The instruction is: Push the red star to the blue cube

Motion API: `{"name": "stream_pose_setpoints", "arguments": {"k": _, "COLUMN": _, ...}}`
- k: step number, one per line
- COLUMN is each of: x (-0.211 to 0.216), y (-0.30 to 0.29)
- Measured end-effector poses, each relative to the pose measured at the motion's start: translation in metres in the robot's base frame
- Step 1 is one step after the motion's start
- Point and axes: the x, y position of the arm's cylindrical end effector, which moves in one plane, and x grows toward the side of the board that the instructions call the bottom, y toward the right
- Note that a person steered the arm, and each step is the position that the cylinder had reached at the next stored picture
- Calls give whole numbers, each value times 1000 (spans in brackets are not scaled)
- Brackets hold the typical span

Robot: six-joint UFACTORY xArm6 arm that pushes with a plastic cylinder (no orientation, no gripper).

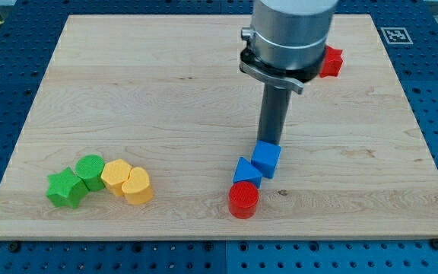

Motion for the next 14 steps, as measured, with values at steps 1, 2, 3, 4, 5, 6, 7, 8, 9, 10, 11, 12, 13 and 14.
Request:
{"name": "stream_pose_setpoints", "arguments": {"k": 1, "x": 13, "y": 9}}
{"name": "stream_pose_setpoints", "arguments": {"k": 2, "x": 27, "y": 9}}
{"name": "stream_pose_setpoints", "arguments": {"k": 3, "x": 29, "y": 18}}
{"name": "stream_pose_setpoints", "arguments": {"k": 4, "x": -40, "y": 20}}
{"name": "stream_pose_setpoints", "arguments": {"k": 5, "x": -141, "y": 20}}
{"name": "stream_pose_setpoints", "arguments": {"k": 6, "x": -224, "y": 36}}
{"name": "stream_pose_setpoints", "arguments": {"k": 7, "x": -234, "y": 110}}
{"name": "stream_pose_setpoints", "arguments": {"k": 8, "x": -216, "y": 147}}
{"name": "stream_pose_setpoints", "arguments": {"k": 9, "x": -203, "y": 135}}
{"name": "stream_pose_setpoints", "arguments": {"k": 10, "x": -195, "y": 107}}
{"name": "stream_pose_setpoints", "arguments": {"k": 11, "x": -170, "y": 102}}
{"name": "stream_pose_setpoints", "arguments": {"k": 12, "x": -137, "y": 105}}
{"name": "stream_pose_setpoints", "arguments": {"k": 13, "x": -115, "y": 106}}
{"name": "stream_pose_setpoints", "arguments": {"k": 14, "x": -98, "y": 118}}
